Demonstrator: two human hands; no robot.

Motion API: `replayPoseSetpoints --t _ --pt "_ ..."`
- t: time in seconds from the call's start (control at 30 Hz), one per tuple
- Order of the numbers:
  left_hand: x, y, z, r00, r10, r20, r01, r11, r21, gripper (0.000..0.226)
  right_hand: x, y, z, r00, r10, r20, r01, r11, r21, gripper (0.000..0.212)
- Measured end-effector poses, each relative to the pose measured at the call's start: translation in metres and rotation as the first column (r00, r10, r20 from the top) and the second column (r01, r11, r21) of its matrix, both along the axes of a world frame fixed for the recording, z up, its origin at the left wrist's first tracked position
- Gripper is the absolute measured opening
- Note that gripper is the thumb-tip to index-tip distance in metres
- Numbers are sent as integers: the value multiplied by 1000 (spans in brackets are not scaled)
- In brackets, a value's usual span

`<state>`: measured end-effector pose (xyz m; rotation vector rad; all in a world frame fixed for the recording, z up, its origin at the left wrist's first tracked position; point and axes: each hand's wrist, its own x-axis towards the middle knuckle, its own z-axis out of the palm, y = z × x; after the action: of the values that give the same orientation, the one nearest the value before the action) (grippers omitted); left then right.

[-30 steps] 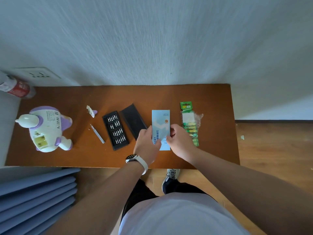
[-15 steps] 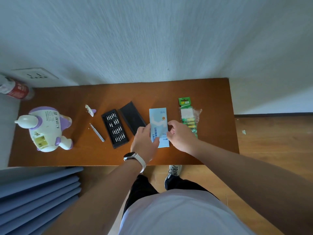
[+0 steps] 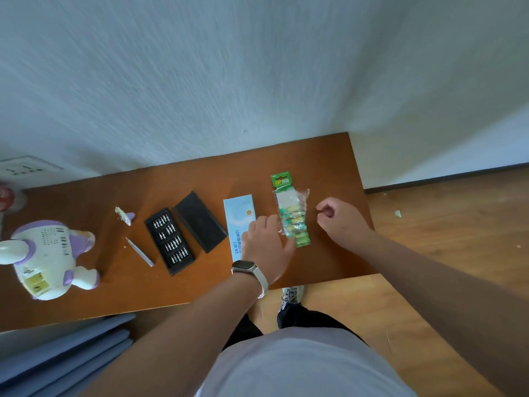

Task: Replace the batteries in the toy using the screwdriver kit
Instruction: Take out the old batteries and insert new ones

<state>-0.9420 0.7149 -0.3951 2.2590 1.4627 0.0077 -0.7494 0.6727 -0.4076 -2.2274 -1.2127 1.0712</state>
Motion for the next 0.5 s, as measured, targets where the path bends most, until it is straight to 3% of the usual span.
replayPoseSetpoints --t 0.27,0.5 --pt "38 6 -21 973 47 -225 -43 999 21 84 9 18 -9 987 159 -40 -157 987 29 32" --pt "44 14 -25 985 6 -172 -3 1000 19 78 8 32 -16 966 254 -36 -251 965 76 13"
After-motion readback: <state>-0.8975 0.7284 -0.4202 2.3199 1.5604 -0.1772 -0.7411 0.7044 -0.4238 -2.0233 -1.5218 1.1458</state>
